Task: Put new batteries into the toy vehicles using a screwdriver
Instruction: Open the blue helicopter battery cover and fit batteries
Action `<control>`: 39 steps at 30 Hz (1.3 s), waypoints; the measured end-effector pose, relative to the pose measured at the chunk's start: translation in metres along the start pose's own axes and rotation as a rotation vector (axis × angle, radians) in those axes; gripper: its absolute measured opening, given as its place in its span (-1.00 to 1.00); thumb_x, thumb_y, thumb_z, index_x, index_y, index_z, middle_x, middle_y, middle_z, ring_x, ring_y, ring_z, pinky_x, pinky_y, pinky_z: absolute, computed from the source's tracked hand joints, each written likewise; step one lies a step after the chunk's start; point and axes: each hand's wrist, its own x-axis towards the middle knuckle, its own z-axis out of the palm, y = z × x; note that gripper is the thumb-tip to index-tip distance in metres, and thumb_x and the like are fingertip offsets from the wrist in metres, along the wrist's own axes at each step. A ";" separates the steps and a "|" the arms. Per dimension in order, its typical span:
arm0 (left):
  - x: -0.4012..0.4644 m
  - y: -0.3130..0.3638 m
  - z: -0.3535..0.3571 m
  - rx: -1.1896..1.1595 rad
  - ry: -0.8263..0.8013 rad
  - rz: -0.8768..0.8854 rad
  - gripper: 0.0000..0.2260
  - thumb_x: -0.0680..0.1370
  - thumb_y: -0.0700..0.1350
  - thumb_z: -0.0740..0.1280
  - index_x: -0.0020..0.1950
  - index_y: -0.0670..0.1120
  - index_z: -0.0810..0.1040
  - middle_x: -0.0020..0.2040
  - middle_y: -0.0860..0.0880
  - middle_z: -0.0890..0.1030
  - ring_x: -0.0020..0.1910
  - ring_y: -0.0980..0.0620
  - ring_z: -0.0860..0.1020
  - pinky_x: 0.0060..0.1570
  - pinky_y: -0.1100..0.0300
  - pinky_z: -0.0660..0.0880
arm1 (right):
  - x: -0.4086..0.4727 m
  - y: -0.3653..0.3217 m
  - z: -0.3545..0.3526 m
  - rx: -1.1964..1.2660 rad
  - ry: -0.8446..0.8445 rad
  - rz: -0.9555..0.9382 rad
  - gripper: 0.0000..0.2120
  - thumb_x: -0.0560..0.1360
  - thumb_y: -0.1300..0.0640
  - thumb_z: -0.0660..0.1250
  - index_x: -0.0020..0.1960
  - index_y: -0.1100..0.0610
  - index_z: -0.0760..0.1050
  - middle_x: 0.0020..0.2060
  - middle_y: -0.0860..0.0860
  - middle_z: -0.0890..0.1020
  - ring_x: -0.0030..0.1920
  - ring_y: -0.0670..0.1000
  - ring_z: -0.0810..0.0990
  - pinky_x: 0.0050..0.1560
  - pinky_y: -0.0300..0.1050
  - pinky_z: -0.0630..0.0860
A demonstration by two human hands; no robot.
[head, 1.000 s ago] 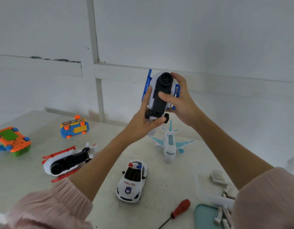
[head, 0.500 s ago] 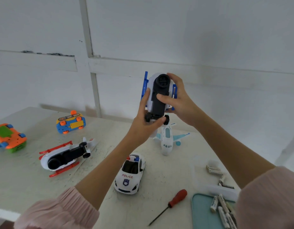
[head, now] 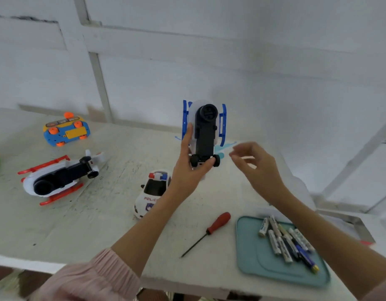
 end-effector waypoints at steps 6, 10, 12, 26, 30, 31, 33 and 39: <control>-0.010 -0.014 0.011 0.005 0.021 -0.006 -0.24 0.52 -0.30 0.36 0.49 0.15 -0.02 0.15 0.55 0.39 -0.09 0.29 0.54 -0.07 0.16 0.59 | -0.037 0.025 0.008 -0.317 -0.553 -0.220 -0.81 0.39 0.12 0.45 0.00 0.09 0.61 -0.07 -0.05 0.64 0.03 -0.09 0.50 0.09 -0.28 0.39; -0.014 -0.017 0.014 -0.007 0.045 -0.008 -0.24 0.52 -0.33 0.35 0.48 0.13 -0.03 0.37 0.20 0.31 0.06 0.28 0.54 -0.09 0.38 0.51 | -0.041 0.028 0.019 -0.426 -0.726 -0.288 -0.77 0.37 0.14 0.45 0.02 0.11 0.63 -0.04 0.00 0.65 0.03 0.04 0.52 0.14 -0.06 0.42; -0.015 -0.018 0.015 -0.013 0.048 -0.013 -0.25 0.52 -0.32 0.35 0.49 0.11 -0.02 0.42 0.04 0.32 0.06 0.28 0.54 -0.11 0.42 0.50 | -0.042 0.029 0.024 -0.518 -0.769 -0.321 -0.74 0.39 0.13 0.43 0.08 0.10 0.61 0.03 0.01 0.63 0.10 0.05 0.49 0.25 -0.04 0.33; -0.012 -0.024 0.020 -0.026 0.059 -0.062 -0.24 0.53 -0.28 0.35 0.55 0.04 -0.05 0.48 0.01 0.23 0.02 0.38 0.53 -0.20 0.48 0.47 | -0.048 0.029 0.032 -0.445 -0.904 -0.124 -0.84 0.40 0.22 0.42 -0.02 0.18 0.56 -0.04 0.03 0.60 0.00 0.01 0.50 0.06 -0.13 0.43; -0.016 -0.026 0.020 -0.014 0.073 -0.086 -0.25 0.54 -0.22 0.36 0.53 0.14 -0.04 0.47 0.11 0.23 0.10 0.33 0.52 -0.11 0.46 0.49 | -0.037 0.006 0.003 -0.033 -0.832 0.110 -0.86 0.37 0.34 0.44 -0.09 0.25 0.54 -0.14 0.08 0.67 -0.12 -0.06 0.64 0.01 -0.23 0.54; -0.017 -0.028 0.020 -0.007 0.080 -0.078 -0.24 0.53 -0.20 0.37 0.53 0.17 -0.04 0.50 0.07 0.22 0.19 0.24 0.51 -0.01 0.41 0.51 | -0.033 0.000 -0.005 0.047 -0.791 0.153 -0.86 0.37 0.35 0.43 -0.10 0.24 0.52 -0.15 0.10 0.67 -0.13 -0.03 0.65 -0.01 -0.22 0.56; -0.020 -0.032 0.020 -0.002 0.080 -0.072 -0.23 0.53 -0.16 0.39 0.50 0.26 -0.05 0.52 0.00 0.22 0.31 0.03 0.47 0.15 0.30 0.50 | -0.026 -0.011 -0.019 0.150 -0.696 0.227 -0.86 0.38 0.35 0.42 -0.11 0.24 0.50 -0.23 0.08 0.67 -0.24 0.00 0.64 -0.17 -0.21 0.58; -0.021 -0.032 0.022 0.005 0.065 -0.086 -0.23 0.53 -0.15 0.38 0.42 0.40 -0.06 0.52 0.01 0.22 0.26 -0.05 0.50 -0.02 0.37 0.54 | -0.010 -0.022 -0.043 0.106 -0.246 0.121 -0.88 0.40 0.25 0.43 -0.13 0.26 0.53 -0.36 0.01 0.61 -0.41 -0.11 0.52 -0.35 -0.26 0.53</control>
